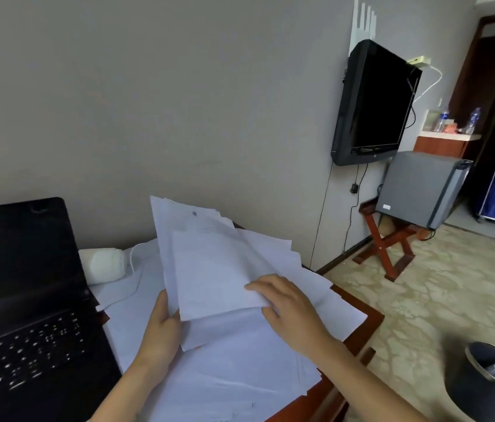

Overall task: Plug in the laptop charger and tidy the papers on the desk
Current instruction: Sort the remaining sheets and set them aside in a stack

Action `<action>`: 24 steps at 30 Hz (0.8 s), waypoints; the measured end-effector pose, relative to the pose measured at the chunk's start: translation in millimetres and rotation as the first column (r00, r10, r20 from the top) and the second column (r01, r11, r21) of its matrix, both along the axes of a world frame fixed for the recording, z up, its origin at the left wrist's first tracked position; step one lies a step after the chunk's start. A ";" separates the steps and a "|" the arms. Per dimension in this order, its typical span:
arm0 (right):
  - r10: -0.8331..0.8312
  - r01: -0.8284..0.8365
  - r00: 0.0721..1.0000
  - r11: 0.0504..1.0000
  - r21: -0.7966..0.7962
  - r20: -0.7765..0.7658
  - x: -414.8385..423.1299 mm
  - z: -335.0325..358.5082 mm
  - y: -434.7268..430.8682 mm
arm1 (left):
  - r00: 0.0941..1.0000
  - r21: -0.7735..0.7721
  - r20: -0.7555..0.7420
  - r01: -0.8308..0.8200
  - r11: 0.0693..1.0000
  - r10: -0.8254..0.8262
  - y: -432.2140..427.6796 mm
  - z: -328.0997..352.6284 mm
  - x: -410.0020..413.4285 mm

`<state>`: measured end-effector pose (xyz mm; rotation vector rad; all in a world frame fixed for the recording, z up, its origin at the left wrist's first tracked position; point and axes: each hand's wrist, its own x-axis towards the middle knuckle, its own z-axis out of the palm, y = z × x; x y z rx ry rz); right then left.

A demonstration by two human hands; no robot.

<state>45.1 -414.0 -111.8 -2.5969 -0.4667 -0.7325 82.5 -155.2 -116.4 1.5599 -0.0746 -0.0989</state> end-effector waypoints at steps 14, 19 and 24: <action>0.045 0.017 0.975 0.961 0.275 -0.218 13.4 -27.5 22.5 | 0.987 0.014 -0.154 -0.036 0.999 0.038 35.8 -14.6 -9.9; -0.597 0.588 0.708 0.794 -0.153 -0.377 39.0 -26.4 3.9 | 0.992 0.093 -0.105 -0.058 0.994 0.068 30.9 -13.0 -15.6; -0.567 0.595 0.699 0.799 -0.087 -0.435 41.0 -24.9 5.2 | 0.990 0.109 -0.115 -0.073 0.991 0.086 27.3 -7.1 -15.4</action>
